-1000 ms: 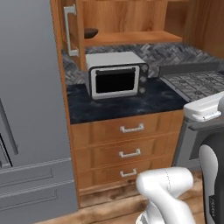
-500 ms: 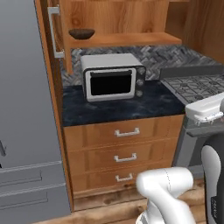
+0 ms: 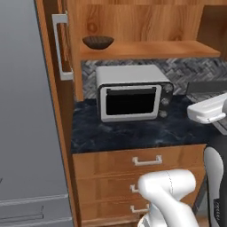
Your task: Take the smaller bowl and place it next to the appetizer plate on the dining counter , and place the larger bowl next to the plate with cooked food.
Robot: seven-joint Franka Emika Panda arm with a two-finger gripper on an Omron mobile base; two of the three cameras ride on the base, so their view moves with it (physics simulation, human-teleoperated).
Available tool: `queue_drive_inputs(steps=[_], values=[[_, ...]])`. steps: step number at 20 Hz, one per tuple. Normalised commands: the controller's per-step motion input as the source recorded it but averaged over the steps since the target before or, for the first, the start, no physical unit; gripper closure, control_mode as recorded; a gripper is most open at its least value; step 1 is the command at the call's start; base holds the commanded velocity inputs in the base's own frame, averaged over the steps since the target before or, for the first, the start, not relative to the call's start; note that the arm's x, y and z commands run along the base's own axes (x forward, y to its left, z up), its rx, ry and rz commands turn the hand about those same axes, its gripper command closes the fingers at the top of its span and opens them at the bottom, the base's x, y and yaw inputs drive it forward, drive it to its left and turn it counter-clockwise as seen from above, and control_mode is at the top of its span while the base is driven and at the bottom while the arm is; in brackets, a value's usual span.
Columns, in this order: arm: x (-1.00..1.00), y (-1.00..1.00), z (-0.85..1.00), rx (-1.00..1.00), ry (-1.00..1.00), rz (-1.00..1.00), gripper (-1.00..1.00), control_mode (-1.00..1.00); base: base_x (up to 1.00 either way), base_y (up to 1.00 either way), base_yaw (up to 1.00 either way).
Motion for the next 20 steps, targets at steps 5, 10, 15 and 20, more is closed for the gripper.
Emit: queue_drive_inputs(steps=[5, 10, 15, 20], values=[[0.00, 0.00, 0.00, 0.00, 0.00, 0.00, -1.00, 1.00, 0.76, 0.03, 0.05], [0.00, 0.00, 0.00, 0.00, 0.00, 0.00, -1.00, 1.00, 0.79, 0.34, 0.00], [0.00, 0.00, 0.00, 0.00, 0.00, 0.00, -1.00, 1.00, 0.77, 0.47, 0.00], [0.04, 0.05, 0.00, 0.00, 0.05, 0.00, -1.00, -1.00, 0.27, 0.20, 0.00]])
